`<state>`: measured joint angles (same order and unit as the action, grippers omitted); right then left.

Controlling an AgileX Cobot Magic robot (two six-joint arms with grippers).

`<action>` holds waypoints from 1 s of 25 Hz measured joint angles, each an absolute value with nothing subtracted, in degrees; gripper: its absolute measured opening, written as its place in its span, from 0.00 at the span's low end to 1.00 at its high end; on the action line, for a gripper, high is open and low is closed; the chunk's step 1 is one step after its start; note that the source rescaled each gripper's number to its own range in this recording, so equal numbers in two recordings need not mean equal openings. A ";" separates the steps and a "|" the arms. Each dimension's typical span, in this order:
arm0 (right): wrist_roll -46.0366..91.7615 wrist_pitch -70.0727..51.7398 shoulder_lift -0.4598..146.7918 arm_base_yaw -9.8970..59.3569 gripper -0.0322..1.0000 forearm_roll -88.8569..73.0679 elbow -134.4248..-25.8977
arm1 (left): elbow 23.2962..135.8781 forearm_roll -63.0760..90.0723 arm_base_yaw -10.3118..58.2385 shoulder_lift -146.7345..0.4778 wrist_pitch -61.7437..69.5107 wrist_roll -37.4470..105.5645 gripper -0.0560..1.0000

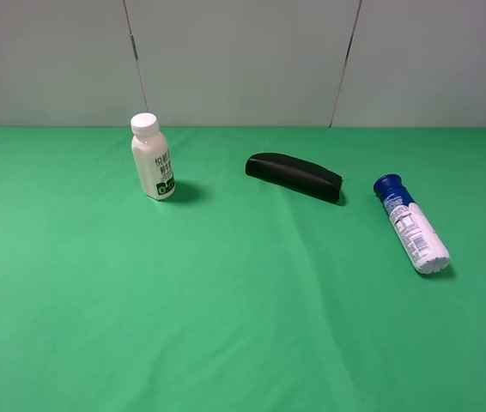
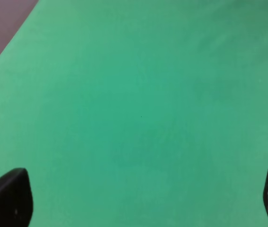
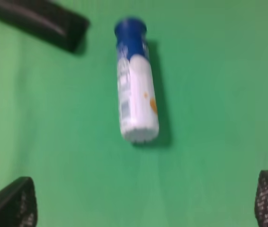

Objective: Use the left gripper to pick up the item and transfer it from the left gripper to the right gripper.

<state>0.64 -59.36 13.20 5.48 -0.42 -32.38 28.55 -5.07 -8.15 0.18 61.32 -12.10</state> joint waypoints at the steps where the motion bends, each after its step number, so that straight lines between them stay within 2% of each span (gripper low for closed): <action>1: 0.64 -59.36 10.58 5.48 1.00 -0.78 -31.75 | 28.55 -5.07 -8.15 0.18 61.32 -12.10 0.98; 8: 0.64 -59.10 -0.08 5.48 1.00 -1.60 -28.56 | 28.55 -5.07 -8.15 0.18 61.32 -12.10 0.98; 25: 0.64 -58.35 -0.21 4.53 1.00 -1.65 -28.56 | 28.55 -5.07 -8.15 0.18 61.32 -12.10 0.98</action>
<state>0.64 -58.35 -0.21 4.53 -1.65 -28.56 28.55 -5.07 -8.15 0.18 61.32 -12.10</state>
